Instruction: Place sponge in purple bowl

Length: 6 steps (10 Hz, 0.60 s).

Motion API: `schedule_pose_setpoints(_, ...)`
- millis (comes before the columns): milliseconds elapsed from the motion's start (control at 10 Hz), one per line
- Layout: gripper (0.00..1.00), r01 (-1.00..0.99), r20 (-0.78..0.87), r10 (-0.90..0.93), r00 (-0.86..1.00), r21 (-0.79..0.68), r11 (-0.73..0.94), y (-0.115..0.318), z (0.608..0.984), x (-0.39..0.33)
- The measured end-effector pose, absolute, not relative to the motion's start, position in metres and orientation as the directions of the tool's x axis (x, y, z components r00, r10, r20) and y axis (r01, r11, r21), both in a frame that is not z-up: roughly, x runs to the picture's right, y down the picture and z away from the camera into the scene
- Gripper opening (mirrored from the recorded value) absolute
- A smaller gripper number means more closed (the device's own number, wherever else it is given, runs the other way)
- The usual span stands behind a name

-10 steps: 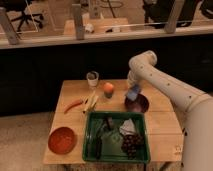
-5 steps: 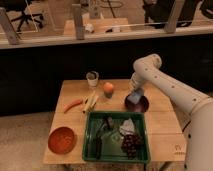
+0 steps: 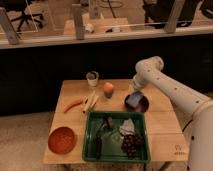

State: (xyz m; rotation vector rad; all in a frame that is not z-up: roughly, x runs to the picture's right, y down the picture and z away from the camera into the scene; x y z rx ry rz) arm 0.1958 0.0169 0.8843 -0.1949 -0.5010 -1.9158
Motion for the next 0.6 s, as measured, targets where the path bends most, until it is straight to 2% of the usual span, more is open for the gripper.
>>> schedule_pose_setpoints(600, 0.8, 0.94, 0.359, -0.873, -0.33, 0.21, -0.269, 0.0167, 0.8808, 0.203)
